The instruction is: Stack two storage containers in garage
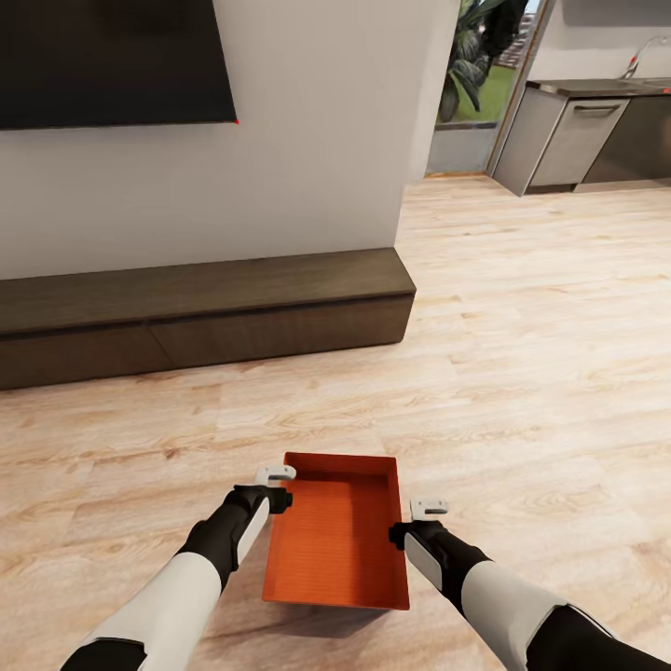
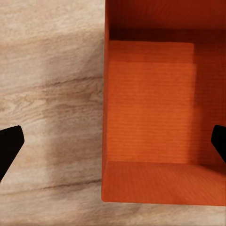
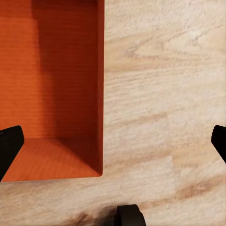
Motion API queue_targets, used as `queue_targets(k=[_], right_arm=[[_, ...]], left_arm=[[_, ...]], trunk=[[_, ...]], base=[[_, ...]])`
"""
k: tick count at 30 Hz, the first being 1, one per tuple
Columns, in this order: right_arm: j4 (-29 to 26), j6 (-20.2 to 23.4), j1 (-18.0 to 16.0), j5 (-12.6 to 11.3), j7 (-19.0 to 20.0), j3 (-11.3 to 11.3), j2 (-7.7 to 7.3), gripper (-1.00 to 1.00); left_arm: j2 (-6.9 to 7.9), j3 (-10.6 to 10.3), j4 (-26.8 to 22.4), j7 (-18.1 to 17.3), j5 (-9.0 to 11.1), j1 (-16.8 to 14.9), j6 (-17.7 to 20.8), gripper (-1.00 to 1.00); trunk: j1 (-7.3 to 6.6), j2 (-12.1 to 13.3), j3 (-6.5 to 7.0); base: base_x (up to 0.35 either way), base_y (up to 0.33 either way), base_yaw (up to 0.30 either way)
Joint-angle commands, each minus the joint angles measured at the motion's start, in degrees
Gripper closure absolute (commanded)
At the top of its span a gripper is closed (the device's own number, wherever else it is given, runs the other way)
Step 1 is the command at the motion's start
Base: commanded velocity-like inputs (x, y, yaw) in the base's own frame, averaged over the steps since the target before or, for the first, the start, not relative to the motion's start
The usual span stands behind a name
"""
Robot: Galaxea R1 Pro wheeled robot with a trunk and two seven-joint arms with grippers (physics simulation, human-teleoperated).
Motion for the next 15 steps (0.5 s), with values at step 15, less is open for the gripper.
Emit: queue_targets(k=[15], right_arm=[[-1.71,-0.65,-2.68,-0.32,-0.38,0.48,0.50,-1.00]], left_arm=[[0.01,-0.30,0.06,0.28,-0.32,-0.01,0.32,-1.00]], trunk=[[1.53,-2.83,-1.29]], base=[[0.000,0.000,0.000]])
